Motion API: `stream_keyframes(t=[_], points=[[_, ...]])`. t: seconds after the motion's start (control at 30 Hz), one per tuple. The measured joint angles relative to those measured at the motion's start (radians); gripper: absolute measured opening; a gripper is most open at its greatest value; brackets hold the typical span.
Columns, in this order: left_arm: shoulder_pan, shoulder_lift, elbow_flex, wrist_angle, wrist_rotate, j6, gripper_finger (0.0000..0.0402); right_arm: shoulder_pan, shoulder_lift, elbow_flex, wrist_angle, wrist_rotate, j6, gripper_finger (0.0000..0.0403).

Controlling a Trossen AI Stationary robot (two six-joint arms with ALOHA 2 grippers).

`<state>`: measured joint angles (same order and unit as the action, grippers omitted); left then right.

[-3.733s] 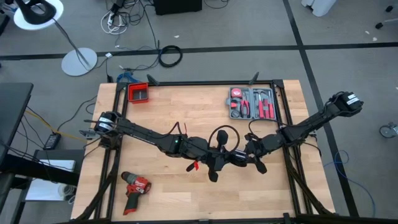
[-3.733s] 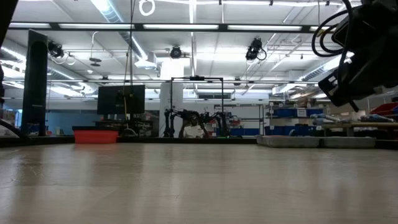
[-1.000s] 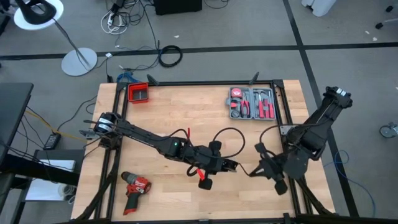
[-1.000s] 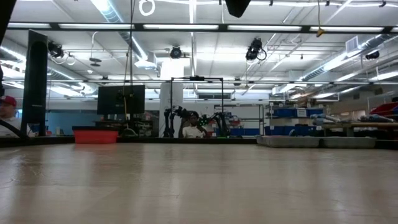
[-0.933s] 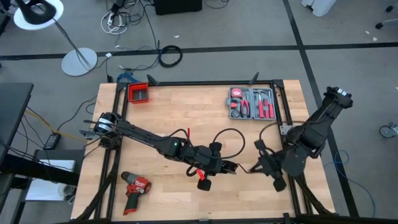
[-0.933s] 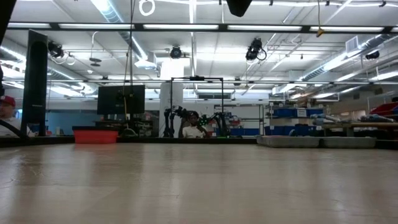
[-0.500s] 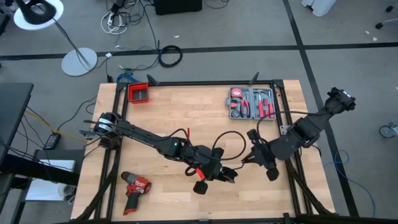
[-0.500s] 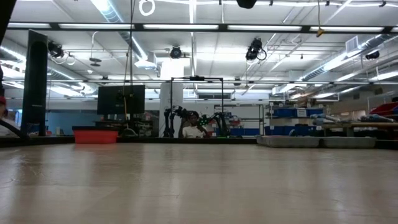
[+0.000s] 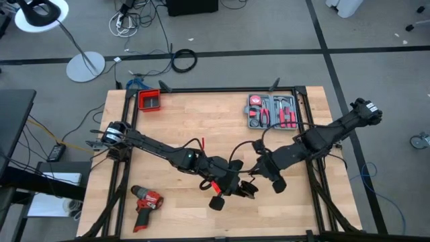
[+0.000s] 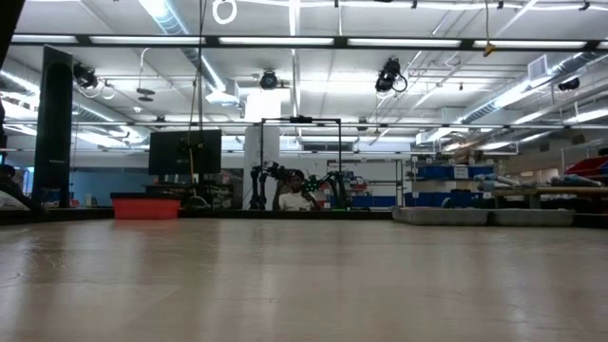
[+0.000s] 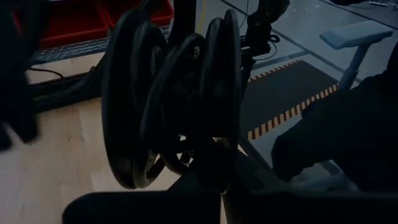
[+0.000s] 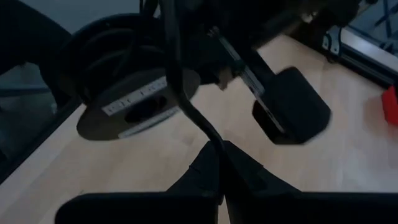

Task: Coil cords
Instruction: Coil the black wire onto the black spool

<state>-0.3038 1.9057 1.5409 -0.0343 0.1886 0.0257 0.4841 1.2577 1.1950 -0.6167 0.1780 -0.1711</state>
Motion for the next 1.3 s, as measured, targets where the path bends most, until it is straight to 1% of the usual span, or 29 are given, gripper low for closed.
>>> stream_keyframes(t=[0.23,0.43,0.5,0.57,0.63,0.73,0.87,0.97,1.1,1.17,1.3], points=[[0.000,0.000,0.000,0.022,-0.001,0.032,0.0001,-0.016,0.034,0.000,0.097,-0.015,-0.052,0.0004],[-0.011,0.000,0.000,0.082,-0.004,0.104,0.0001,-0.036,0.034,0.000,0.128,-0.038,-0.017,0.0004],[-0.011,0.000,0.000,0.095,-0.004,0.106,0.0001,-0.041,0.034,0.000,0.143,-0.061,0.023,0.0004],[-0.011,0.000,0.000,0.096,-0.005,0.115,0.0001,-0.049,0.034,0.000,0.146,-0.110,0.072,0.0004],[-0.011,0.000,0.000,0.097,-0.025,0.136,0.0001,-0.051,0.034,-0.005,0.147,-0.127,0.119,0.0004],[-0.011,0.000,0.000,0.107,-0.057,0.167,0.0001,-0.042,0.034,-0.018,0.140,-0.126,0.188,0.0004],[-0.011,0.000,0.000,0.123,-0.081,0.181,0.0001,-0.026,0.034,-0.026,0.113,-0.119,0.325,0.0004],[-0.011,0.001,0.000,0.133,-0.109,0.205,0.0001,-0.007,0.031,-0.026,0.096,-0.111,0.381,0.0004],[-0.012,0.001,0.000,0.184,-0.133,0.239,0.0001,0.005,0.030,-0.026,0.081,-0.111,0.457,0.0004],[-0.011,0.001,0.000,0.212,-0.144,0.258,0.0001,0.012,0.030,-0.026,0.057,-0.095,0.492,0.0005],[-0.011,0.001,0.000,0.264,-0.151,0.285,0.0001,0.030,0.030,-0.026,0.031,-0.067,0.518,0.0005]])
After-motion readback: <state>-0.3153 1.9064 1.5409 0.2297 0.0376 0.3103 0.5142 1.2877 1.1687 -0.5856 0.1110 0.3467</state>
